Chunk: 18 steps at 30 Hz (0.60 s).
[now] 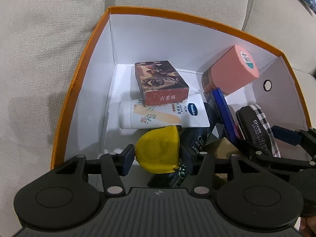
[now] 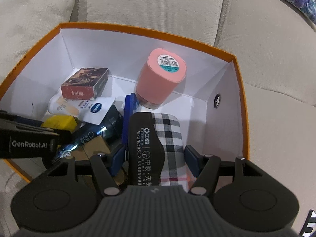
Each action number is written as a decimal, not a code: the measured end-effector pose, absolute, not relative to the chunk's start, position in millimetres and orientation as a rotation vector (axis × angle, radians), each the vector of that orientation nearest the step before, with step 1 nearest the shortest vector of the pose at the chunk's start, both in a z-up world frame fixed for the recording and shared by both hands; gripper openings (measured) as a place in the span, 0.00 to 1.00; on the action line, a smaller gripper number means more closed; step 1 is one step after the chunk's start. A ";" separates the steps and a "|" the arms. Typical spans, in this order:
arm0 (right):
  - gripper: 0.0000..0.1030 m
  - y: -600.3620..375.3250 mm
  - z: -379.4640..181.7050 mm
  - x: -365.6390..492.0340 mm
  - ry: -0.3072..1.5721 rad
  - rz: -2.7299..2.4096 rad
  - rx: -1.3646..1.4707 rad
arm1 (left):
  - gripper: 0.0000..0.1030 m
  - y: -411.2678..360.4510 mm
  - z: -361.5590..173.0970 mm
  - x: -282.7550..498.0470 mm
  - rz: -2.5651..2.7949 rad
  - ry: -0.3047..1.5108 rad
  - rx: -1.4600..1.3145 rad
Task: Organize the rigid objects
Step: 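Lower both items into the shoebox and open both tools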
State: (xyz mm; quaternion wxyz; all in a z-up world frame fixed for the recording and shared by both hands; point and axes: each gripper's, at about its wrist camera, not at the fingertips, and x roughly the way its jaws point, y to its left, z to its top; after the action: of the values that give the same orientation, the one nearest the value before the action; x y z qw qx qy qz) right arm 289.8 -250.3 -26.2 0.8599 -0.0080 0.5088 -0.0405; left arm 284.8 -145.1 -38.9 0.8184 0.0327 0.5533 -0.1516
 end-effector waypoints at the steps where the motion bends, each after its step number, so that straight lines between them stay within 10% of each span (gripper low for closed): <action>1: 0.64 -250.4 -26.3 289.9 1.067 -0.085 -0.019 | 0.62 -144.7 -37.9 284.6 -0.324 1.177 0.065; 18: 0.68 -253.0 -17.8 287.0 1.049 -0.080 0.002 | 0.66 -141.6 -21.1 272.5 -0.340 1.144 0.040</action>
State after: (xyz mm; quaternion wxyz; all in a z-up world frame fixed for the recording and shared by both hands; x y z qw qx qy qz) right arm 287.0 -253.0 -17.8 0.8649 0.0011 0.5005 -0.0381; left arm 272.5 -141.6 -21.1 0.8270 0.0188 0.5386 -0.1600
